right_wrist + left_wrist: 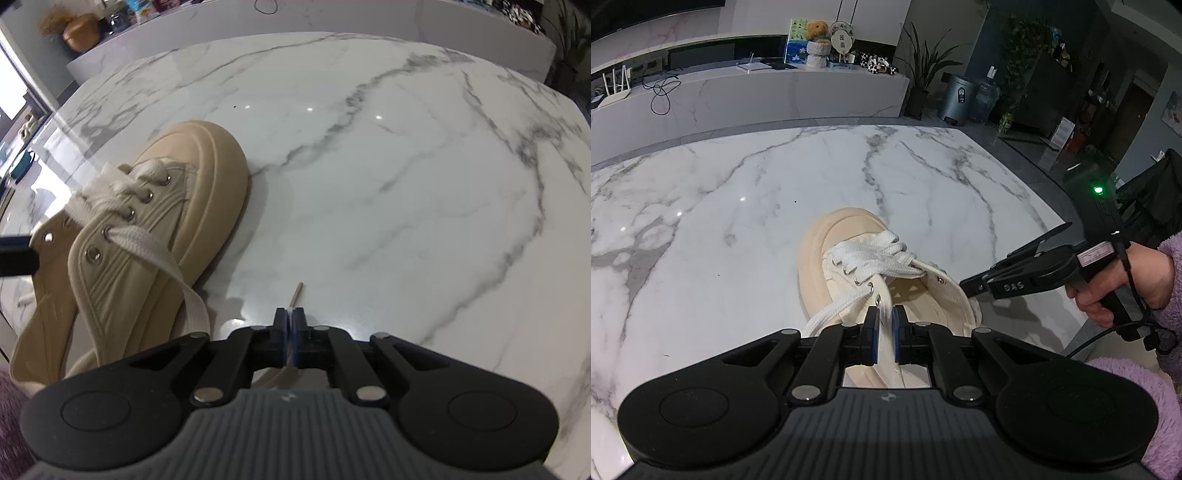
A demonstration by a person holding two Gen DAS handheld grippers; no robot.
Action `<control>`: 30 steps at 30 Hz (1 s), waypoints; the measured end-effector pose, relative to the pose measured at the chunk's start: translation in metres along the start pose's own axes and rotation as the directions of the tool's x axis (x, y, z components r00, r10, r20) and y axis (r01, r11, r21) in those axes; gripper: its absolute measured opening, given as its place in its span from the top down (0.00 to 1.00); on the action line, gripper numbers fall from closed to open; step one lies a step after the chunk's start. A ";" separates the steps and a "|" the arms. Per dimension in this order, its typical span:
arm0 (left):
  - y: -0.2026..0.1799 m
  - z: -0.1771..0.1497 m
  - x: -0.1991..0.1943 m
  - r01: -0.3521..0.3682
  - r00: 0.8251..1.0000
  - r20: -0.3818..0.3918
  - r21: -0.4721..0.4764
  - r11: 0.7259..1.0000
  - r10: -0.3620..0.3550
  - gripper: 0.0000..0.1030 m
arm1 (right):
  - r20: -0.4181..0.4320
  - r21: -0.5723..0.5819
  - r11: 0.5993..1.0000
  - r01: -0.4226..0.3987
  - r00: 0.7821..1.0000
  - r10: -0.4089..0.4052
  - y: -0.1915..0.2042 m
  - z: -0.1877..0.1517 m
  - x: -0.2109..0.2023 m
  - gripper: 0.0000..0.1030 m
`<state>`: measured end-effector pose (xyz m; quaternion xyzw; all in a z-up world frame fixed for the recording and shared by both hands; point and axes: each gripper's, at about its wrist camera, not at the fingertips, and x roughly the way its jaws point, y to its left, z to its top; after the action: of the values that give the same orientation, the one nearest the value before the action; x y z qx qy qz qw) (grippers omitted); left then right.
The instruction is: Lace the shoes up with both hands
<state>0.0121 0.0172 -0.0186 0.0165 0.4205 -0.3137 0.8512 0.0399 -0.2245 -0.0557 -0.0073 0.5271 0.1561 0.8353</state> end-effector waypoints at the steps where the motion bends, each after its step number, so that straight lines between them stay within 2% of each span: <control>1: 0.001 0.000 0.000 0.002 1.000 0.000 -0.002 1.000 -0.002 0.95 | 0.012 -0.015 1.000 -0.005 1.000 0.005 0.000 0.000 -0.004 0.97; 3: 0.002 0.001 0.000 0.007 1.000 -0.001 -0.008 1.000 -0.007 0.96 | 0.057 -0.072 0.997 -0.009 0.998 0.013 0.005 0.004 -0.018 0.97; 5: 0.002 0.001 0.001 0.005 1.000 -0.002 -0.005 1.000 -0.005 0.96 | 0.113 -0.178 0.984 0.000 0.993 0.021 0.015 0.011 -0.034 0.97; 7: 0.002 0.001 0.001 0.003 1.000 -0.003 -0.005 1.000 -0.003 0.96 | 0.160 -0.297 0.955 0.011 0.986 0.038 0.027 0.016 -0.049 0.97; 10: 0.002 0.001 0.000 0.003 1.000 -0.004 -0.005 1.000 -0.003 0.97 | 0.187 -0.455 0.890 0.010 0.979 0.084 0.047 0.020 -0.069 0.97; 18: 0.008 -0.001 -0.002 0.015 1.000 0.003 -0.035 0.999 -0.015 0.97 | 0.158 -0.690 0.723 -0.019 0.972 0.176 0.089 0.016 -0.093 0.97; 23: 0.009 -0.002 -0.002 0.014 1.000 0.004 -0.041 0.999 -0.014 0.97 | 0.110 -0.801 0.599 -0.014 0.979 0.170 0.115 0.004 -0.089 0.97; 27: 0.009 -0.002 -0.001 0.017 1.000 0.005 -0.038 0.999 -0.017 0.97 | 0.081 -0.839 0.544 -0.021 0.983 0.163 0.125 -0.004 -0.082 0.97; 30: 0.008 -0.002 -0.001 0.018 1.000 0.006 -0.039 0.999 -0.018 0.97 | 0.065 -0.848 0.529 -0.028 0.986 0.156 0.129 -0.005 -0.073 0.97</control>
<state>0.0149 0.0251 -0.0210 -0.0049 0.4244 -0.3131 0.8496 -0.0281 -0.1215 0.0264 -0.3709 0.3291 0.4349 0.7516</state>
